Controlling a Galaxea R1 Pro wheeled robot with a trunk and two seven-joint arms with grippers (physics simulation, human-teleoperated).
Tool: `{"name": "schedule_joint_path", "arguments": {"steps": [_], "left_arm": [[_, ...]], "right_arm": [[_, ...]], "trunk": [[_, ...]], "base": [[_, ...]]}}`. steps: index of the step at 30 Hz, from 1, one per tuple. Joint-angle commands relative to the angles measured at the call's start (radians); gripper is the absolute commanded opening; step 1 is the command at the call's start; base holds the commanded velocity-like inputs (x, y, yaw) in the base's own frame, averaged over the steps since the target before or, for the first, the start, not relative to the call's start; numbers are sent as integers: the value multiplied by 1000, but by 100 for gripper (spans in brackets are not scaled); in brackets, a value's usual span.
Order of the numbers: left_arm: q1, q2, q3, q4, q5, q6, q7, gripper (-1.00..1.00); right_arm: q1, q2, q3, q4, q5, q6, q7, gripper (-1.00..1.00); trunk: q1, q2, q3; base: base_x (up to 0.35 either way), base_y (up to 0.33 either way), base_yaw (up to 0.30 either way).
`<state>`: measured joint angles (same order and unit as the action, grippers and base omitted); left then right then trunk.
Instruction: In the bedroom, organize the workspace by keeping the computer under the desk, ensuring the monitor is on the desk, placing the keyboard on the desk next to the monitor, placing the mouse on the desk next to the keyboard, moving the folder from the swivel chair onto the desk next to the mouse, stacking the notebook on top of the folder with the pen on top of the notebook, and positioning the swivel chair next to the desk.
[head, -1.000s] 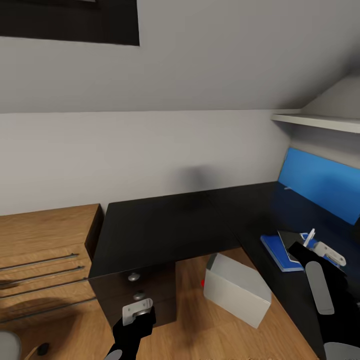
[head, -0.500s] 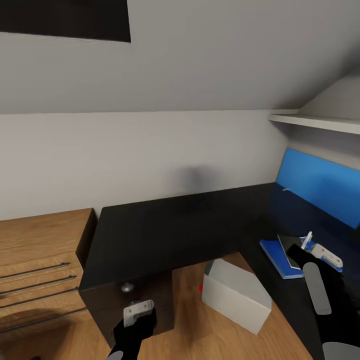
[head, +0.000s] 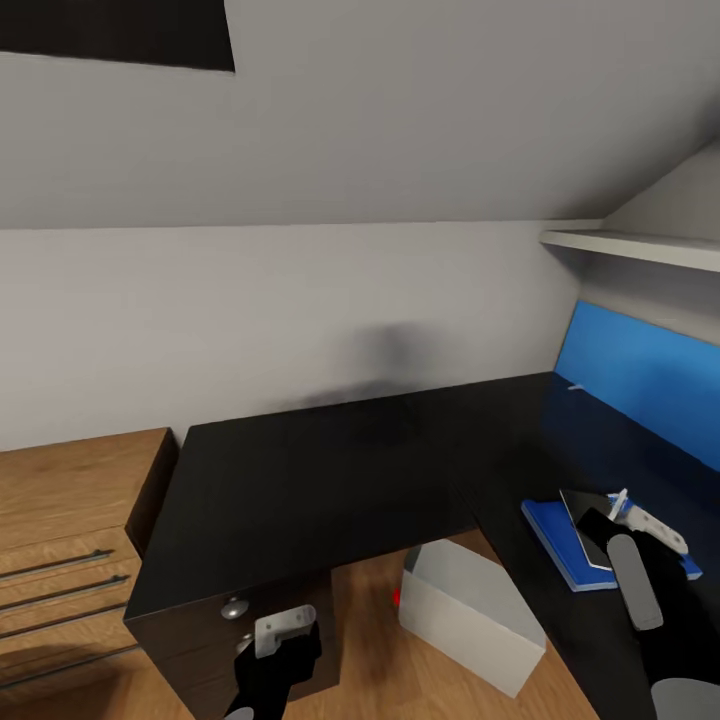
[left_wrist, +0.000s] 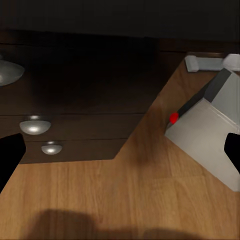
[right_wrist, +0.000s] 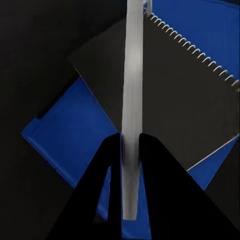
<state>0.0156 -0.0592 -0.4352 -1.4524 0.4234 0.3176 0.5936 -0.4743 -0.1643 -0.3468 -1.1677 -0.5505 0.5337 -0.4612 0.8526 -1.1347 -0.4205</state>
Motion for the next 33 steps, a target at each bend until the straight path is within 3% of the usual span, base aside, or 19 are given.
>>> {"name": "schedule_joint_path", "arguments": {"steps": [1, 12, 17, 23, 33], "left_arm": [[0, 0, -1, -2, 6, 3, 6, 100], [0, -1, -4, -2, 7, 3, 6, 100], [0, 0, -24, -1, 8, 3, 6, 100], [0, 0, -28, 1, 8, 3, 6, 100], [0, -1, -28, 1, 8, 3, 6, 100]], "right_arm": [[-11, -10, 0, 22, -14, -1, -7, -100], [-58, -32, 0, 118, -11, -18, -4, -100], [-65, -44, 0, 142, -11, -26, -4, -100], [-99, -72, 1, 227, -11, -74, -3, -100], [-142, -84, 4, 330, -8, -121, -2, -100]], "trunk": [[0, -1, -1], [0, -1, -1], [0, -1, -1], [0, -1, -1], [0, -1, -1]], "base": [[8, -7, 0], [113, -1, 0], [52, 0, 0], [4, 0, 0], [0, 0, 0]]}}
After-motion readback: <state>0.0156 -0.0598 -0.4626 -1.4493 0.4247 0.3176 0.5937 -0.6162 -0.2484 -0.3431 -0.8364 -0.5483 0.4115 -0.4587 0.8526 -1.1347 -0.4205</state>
